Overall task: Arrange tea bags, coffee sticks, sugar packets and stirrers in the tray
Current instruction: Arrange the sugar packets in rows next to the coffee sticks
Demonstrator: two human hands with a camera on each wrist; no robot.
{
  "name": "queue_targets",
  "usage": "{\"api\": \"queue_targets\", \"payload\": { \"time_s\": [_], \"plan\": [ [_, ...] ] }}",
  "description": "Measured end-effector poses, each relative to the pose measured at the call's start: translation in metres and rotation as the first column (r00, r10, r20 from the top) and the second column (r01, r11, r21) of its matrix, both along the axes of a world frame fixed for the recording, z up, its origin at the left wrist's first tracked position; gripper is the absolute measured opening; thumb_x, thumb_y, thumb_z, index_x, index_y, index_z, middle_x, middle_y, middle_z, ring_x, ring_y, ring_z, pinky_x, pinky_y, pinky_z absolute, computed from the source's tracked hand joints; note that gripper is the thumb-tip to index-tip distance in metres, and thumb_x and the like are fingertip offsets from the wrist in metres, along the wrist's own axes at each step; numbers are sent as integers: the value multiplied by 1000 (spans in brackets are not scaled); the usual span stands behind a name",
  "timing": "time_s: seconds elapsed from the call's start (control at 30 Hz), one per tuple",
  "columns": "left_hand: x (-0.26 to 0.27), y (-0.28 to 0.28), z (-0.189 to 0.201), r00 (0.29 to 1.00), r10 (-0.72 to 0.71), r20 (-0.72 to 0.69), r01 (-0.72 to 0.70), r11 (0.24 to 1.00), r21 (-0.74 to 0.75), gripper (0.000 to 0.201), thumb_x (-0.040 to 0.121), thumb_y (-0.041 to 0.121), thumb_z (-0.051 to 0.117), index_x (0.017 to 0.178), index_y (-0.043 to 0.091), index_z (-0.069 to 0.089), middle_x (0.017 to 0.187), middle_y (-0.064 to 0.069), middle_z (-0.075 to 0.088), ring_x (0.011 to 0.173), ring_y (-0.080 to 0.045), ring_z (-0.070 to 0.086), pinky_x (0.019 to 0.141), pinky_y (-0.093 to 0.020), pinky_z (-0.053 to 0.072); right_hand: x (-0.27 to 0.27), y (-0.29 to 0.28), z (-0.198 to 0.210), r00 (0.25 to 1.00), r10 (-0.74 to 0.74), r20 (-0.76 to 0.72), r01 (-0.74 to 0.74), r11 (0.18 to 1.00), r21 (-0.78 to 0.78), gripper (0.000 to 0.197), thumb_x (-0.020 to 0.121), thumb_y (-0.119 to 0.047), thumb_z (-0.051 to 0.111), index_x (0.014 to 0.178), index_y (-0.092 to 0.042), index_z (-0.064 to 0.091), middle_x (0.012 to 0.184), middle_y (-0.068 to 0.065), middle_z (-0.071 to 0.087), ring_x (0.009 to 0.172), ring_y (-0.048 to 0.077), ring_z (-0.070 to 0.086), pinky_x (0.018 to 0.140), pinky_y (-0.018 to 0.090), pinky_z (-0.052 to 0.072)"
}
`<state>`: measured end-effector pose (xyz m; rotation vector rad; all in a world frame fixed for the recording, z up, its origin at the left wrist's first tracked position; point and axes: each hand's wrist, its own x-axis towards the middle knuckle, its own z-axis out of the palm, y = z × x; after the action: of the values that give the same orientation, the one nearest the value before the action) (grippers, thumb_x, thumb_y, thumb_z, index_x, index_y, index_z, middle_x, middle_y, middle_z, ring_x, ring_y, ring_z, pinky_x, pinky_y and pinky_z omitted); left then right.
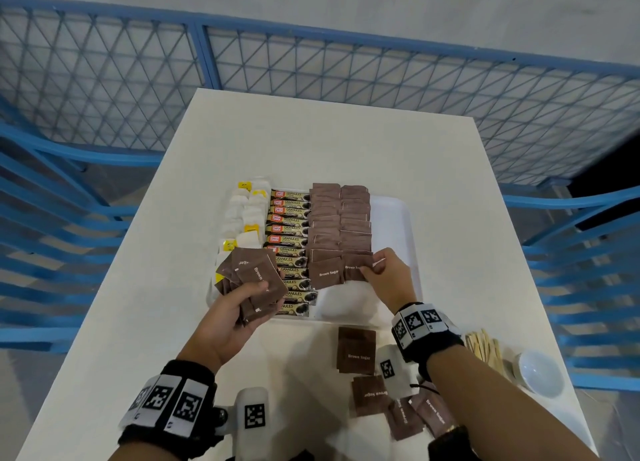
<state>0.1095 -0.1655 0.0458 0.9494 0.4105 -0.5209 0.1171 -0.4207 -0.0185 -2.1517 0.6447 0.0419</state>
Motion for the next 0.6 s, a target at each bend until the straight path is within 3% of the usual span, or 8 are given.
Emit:
{"api": "queue_targets", "payload": {
  "time_s": [0.1,0.2,0.27,0.33,0.4,0.47,0.6],
  "plan": [
    [0,0,0,1000,-11,3,11,1000,14,29,89,-7,44,89,16,62,78,-5,74,71,-21,72,69,-33,57,0,0,-2,1000,-3,16,3,1000,-19,24,83,-12,66,95,-13,45,71,0,51,73,17,52,60,15,37],
    [0,0,0,1000,-12,0,12,1000,25,27,89,-7,45,91,15,62,79,-5,74,72,-21,72,70,-33,57,-5,3,-3,998,-5,63,11,996,-91,31,82,-12,66,105,-8,45,94,3,46,85,20,50,74,23,40],
    [0,0,1,1000,-18,-3,18,999,27,25,89,-6,46,93,13,62,80,-6,74,73,-22,72,72,-33,57,-9,9,-2,991,39,129,-16,984,-176,32,82,-11,65,107,-5,47,97,3,43,88,22,50,78,26,41],
    [0,0,1,999,-37,2,37,999,38,25,89,-5,46,93,13,63,80,-5,74,72,-20,72,73,-33,57,-14,18,5,977,105,186,-71,981,-178,24,83,-11,64,103,-5,51,95,2,45,84,19,50,75,18,39],
    [-1,-1,1,998,-61,11,60,996,69,25,89,-5,48,93,15,63,78,-2,74,71,-16,71,72,-32,57,-18,31,18,958,182,221,-163,981,-100,13,87,-15,62,96,-9,54,90,0,50,75,10,49,69,10,37],
    [-2,-2,1,997,-78,18,76,993,88,26,88,-5,51,92,17,64,78,0,74,71,-14,71,68,-29,58,-20,45,35,932,292,214,-297,955,-8,12,91,-24,58,93,-12,59,85,0,57,73,7,51,67,11,38],
    [-3,-4,1,990,-135,35,131,985,114,23,87,-3,53,94,16,65,79,1,74,72,-12,71,65,-24,58,-24,72,62,878,443,183,-479,822,309,11,89,-32,60,90,-22,61,79,-8,61,69,3,53,65,11,42]
  ]
}}
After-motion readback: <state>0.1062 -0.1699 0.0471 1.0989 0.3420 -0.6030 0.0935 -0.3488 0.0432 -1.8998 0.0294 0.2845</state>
